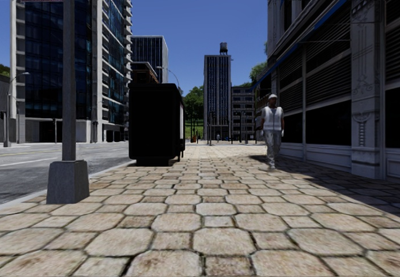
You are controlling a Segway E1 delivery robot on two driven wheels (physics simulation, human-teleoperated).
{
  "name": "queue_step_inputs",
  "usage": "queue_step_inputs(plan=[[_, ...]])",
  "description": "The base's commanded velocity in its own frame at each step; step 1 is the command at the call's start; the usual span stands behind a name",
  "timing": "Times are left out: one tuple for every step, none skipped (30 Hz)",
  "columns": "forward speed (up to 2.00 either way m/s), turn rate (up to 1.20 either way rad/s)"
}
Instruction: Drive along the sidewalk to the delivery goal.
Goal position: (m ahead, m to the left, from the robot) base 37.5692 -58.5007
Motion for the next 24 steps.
queue_step_inputs(plan=[[2.0, 0.0], [2.0, 0.0], [2.0, 0.0], [2.0, 0.0], [2.0, 0.0], [2.0, 0.0], [2.0, 0.0], [2.0, 0.0], [2.0, 0.0], [2.0, 0.0], [2.0, 0.0], [2.0, 0.0], [2.0, 0.0], [2.0, 0.0], [2.0, 0.0], [2.0, 0.0], [2.0, 0.0], [2.0, 0.0], [2.0, 0.0], [2.0, 0.0], [2.0, 0.0], [2.0, 0.0], [2.0, 0.0], [2.0, 0.0]])
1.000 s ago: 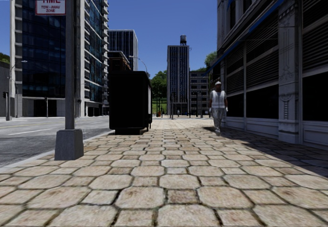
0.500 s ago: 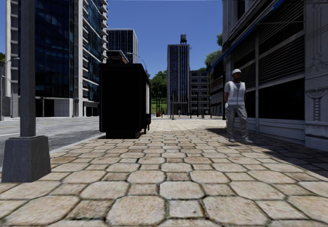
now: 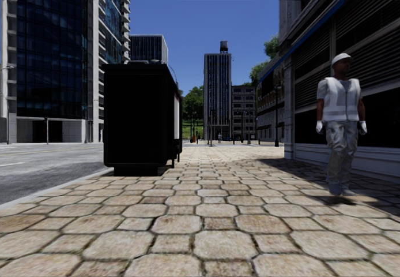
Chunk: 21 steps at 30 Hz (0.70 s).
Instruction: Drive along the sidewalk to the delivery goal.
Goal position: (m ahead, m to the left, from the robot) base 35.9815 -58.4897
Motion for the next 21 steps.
queue_step_inputs(plan=[[2.0, 0.0], [2.0, 0.0], [2.0, 0.0], [2.0, 0.0], [2.0, 0.0], [2.0, 0.0], [2.0, 0.0], [2.0, 0.0], [2.0, 0.0], [2.0, 0.0], [2.0, 0.0], [2.0, 0.0], [2.0, 0.0], [2.0, 0.0], [2.0, 0.0], [2.0, 0.0], [2.0, 0.0], [2.0, 0.0], [2.0, 0.0], [2.0, -0.03], [2.0, -0.1]])
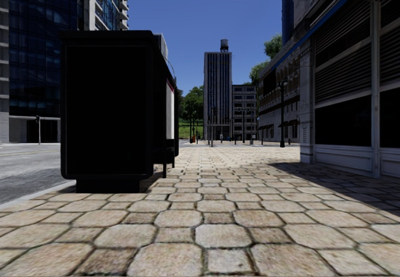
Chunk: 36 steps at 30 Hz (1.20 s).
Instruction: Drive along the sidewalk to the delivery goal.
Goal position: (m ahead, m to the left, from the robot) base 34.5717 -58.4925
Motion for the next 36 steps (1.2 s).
queue_step_inputs(plan=[[2.0, -0.15], [2.0, -0.17], [2.0, -0.17], [2.0, -0.18], [2.0, -0.18], [2.0, -0.18], [2.0, -0.18], [2.0, -0.18], [2.0, -0.18], [2.0, -0.18], [2.0, -0.18], [2.0, -0.08], [2.0, 0.0], [2.0, 0.0], [2.0, 0.0], [2.0, 0.0], [2.0, 0.0], [2.0, 0.0], [2.0, 0.0], [2.0, 0.0], [2.0, 0.0], [2.0, 0.0], [2.0, -0.37], [2.0, -0.48], [2.0, -0.48], [2.0, -0.51], [2.0, -0.52], [2.0, -0.52], [2.0, -0.52], [2.0, -0.44], [2.0, 0.0], [2.0, 0.0], [2.0, 0.0], [2.0, 0.0], [2.0, 0.0], [2.0, 0.0]])
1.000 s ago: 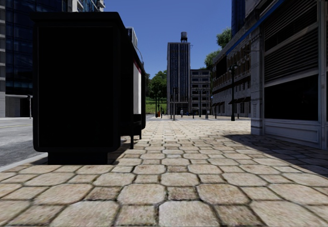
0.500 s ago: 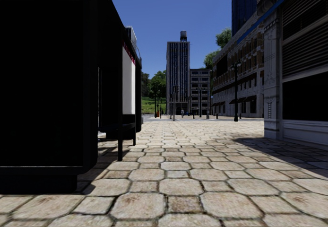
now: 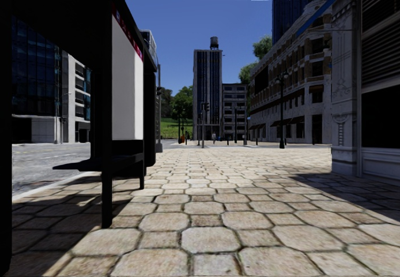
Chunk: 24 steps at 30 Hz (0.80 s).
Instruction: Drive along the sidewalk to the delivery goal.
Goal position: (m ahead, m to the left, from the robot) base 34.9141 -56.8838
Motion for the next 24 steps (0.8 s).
queue_step_inputs(plan=[[2.0, 0.0], [2.0, 0.0], [2.0, 0.0], [2.0, -0.06], [2.0, -0.09], [2.0, -0.12], [2.0, -0.12], [2.0, -0.14], [2.0, -0.18], [2.0, -0.23], [2.0, -0.29], [2.0, -0.29], [2.0, -0.3], [2.0, -0.31], [2.0, -0.31], [2.0, -0.31], [2.0, -0.31], [2.0, -0.31], [2.0, -0.29], [2.0, -0.29], [2.0, -0.13], [2.0, -0.02], [2.0, 0.0], [2.0, 0.0]])
